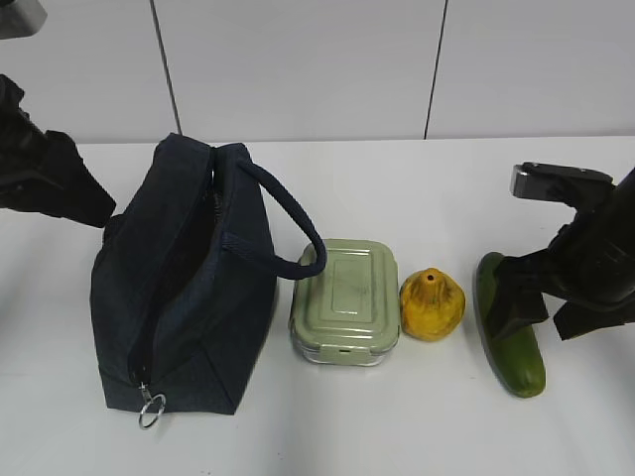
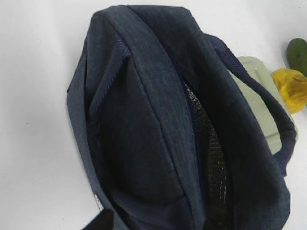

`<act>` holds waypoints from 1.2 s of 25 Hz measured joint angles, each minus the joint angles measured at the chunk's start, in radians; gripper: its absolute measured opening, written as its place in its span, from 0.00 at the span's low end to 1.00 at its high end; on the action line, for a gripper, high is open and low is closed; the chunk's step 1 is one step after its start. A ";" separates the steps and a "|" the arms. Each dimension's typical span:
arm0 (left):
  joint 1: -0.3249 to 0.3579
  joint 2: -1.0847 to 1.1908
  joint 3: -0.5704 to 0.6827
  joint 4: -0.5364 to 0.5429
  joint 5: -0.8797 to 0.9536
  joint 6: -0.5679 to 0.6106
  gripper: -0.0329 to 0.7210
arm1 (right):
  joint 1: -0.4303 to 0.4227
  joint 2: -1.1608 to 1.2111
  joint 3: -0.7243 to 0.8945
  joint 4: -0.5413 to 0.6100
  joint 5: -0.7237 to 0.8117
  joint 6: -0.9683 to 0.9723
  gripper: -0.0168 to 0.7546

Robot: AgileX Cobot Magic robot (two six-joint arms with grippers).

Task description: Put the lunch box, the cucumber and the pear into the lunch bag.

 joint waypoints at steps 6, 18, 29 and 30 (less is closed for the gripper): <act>0.000 0.000 0.000 0.001 -0.004 0.000 0.50 | 0.000 0.072 -0.002 -0.007 -0.032 0.000 0.84; 0.000 0.000 0.000 0.006 -0.019 0.000 0.50 | 0.004 0.161 -0.004 -0.013 -0.077 -0.001 0.81; 0.000 0.000 0.000 0.009 -0.020 0.000 0.50 | 0.027 0.179 -0.010 -0.041 -0.096 -0.001 0.50; 0.000 0.000 0.000 0.009 -0.011 0.000 0.50 | 0.027 0.179 -0.010 -0.048 -0.096 0.005 0.50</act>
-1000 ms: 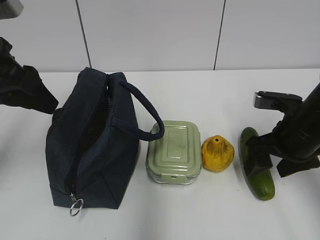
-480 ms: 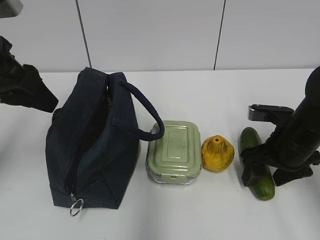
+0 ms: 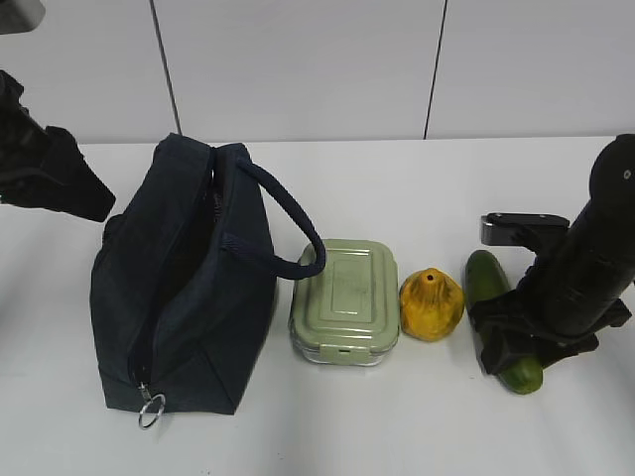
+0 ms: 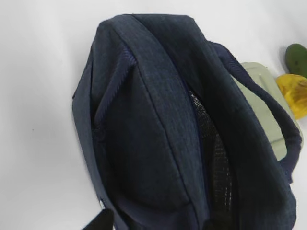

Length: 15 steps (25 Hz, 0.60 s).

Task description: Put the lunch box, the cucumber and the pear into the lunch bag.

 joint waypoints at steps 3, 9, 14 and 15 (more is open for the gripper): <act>0.000 0.002 0.000 0.000 0.040 0.002 0.50 | 0.000 -0.024 0.000 -0.037 0.005 0.024 0.50; 0.000 0.012 0.000 -0.041 0.062 0.003 0.50 | 0.000 -0.151 0.000 -0.064 -0.002 0.037 0.50; 0.000 0.039 0.000 -0.075 0.087 0.009 0.50 | 0.002 -0.245 0.002 -0.069 -0.004 0.037 0.50; 0.000 0.050 0.000 -0.075 0.088 0.010 0.50 | 0.002 -0.263 0.002 -0.066 -0.004 0.037 0.50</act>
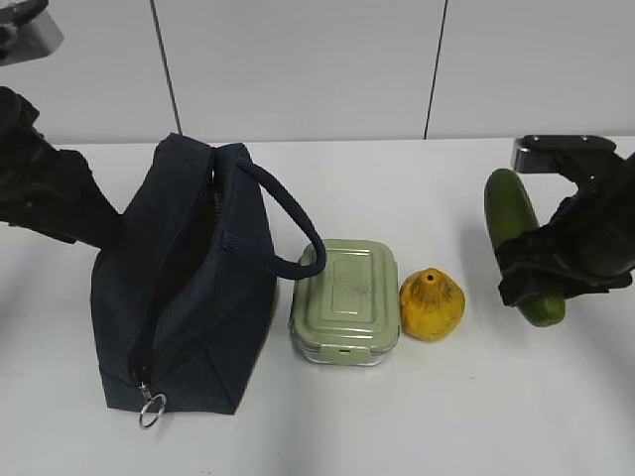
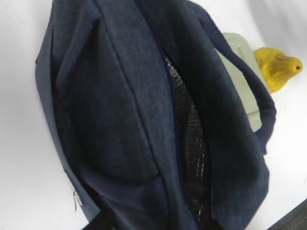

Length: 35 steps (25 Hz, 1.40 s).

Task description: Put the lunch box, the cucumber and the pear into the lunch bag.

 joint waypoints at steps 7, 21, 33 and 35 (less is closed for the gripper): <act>0.000 0.067 0.000 -0.001 -0.002 0.023 0.21 | 0.078 -0.087 -0.050 0.047 0.004 -0.023 0.50; 0.000 0.068 0.000 -0.001 -0.026 0.044 0.05 | 0.475 0.070 -0.428 0.317 0.011 -0.020 0.50; 0.000 0.068 0.000 -0.001 -0.050 0.045 0.05 | 0.565 0.231 -0.518 0.426 -0.083 0.031 0.50; 0.000 0.068 0.000 -0.004 -0.050 0.045 0.05 | 0.565 0.260 -0.520 0.438 -0.091 0.032 0.50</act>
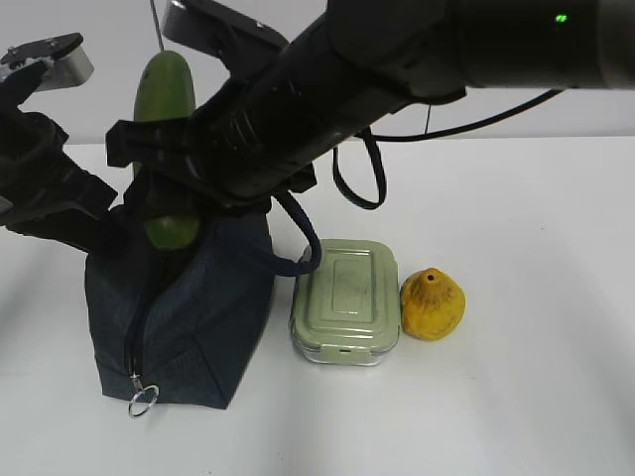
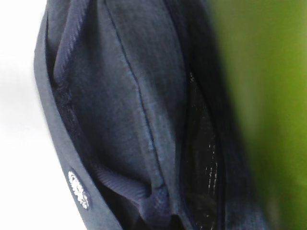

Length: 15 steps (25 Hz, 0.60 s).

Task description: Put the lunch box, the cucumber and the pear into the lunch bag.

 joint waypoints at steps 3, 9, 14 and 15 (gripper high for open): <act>0.000 0.000 0.000 -0.002 -0.001 0.000 0.05 | 0.000 0.049 -0.002 0.003 -0.001 0.006 0.50; 0.000 0.000 0.000 -0.004 -0.004 0.002 0.05 | 0.000 0.088 -0.006 -0.235 0.057 0.184 0.50; 0.000 0.000 0.000 -0.009 -0.005 0.002 0.05 | 0.000 0.089 -0.006 -0.387 0.109 0.297 0.50; 0.000 0.000 0.000 -0.010 -0.005 0.002 0.05 | 0.000 0.089 -0.006 -0.389 0.109 0.291 0.50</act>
